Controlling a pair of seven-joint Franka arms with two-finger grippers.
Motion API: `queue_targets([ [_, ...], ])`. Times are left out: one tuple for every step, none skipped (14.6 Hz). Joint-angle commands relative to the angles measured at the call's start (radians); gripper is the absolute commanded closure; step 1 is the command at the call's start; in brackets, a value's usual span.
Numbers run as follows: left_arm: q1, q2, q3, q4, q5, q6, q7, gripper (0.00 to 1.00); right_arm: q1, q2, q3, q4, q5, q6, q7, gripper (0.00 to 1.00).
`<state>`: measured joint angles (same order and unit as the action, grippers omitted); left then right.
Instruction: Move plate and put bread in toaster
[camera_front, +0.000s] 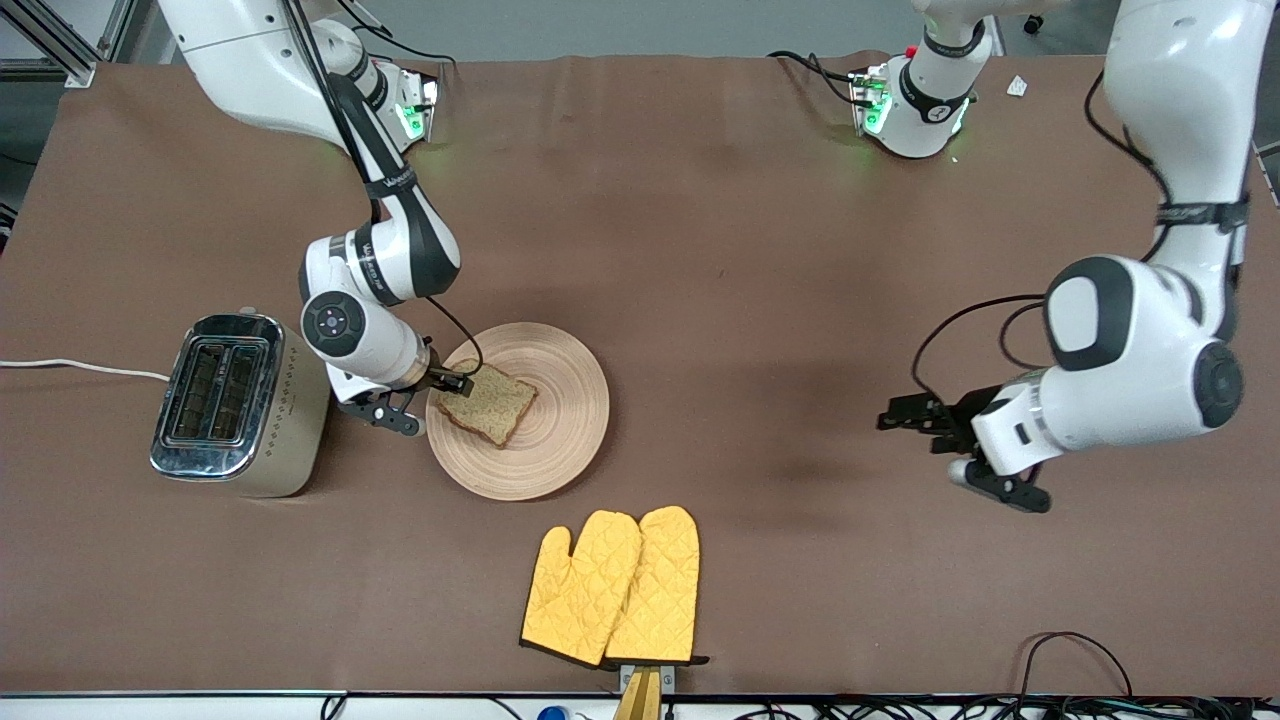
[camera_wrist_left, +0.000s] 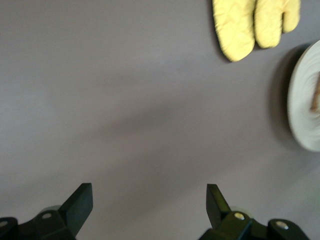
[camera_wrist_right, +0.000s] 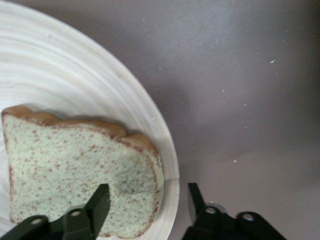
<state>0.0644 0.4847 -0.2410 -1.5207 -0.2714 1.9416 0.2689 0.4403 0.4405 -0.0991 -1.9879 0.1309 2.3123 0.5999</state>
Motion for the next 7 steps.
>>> queue_targets([
  [0.028,-0.104,0.000,-0.042,0.099,-0.064,-0.026,0.00,0.018,-0.019,-0.008,-0.029,0.009,0.019,0.009,0.39],
  [0.038,-0.136,0.000,-0.041,0.135,-0.094,-0.046,0.00,0.018,-0.019,-0.008,-0.029,0.009,0.022,0.009,0.41],
  [0.044,-0.165,0.000,-0.041,0.170,-0.117,-0.054,0.00,0.018,-0.017,-0.007,-0.029,0.009,0.024,0.009,0.42],
  [0.043,-0.195,0.000,-0.041,0.193,-0.134,-0.056,0.00,0.018,-0.017,-0.008,-0.028,0.009,0.025,0.009,0.44],
  [0.044,-0.216,0.002,-0.039,0.210,-0.148,-0.075,0.00,0.011,-0.016,-0.007,-0.028,0.009,0.026,0.009,0.45],
  [0.043,-0.233,0.000,-0.029,0.250,-0.164,-0.097,0.00,0.011,-0.016,-0.007,-0.029,0.009,0.033,0.011,0.47],
  [0.043,-0.251,-0.006,-0.015,0.288,-0.194,-0.134,0.00,0.012,-0.017,-0.007,-0.029,0.009,0.036,0.011,0.48],
])
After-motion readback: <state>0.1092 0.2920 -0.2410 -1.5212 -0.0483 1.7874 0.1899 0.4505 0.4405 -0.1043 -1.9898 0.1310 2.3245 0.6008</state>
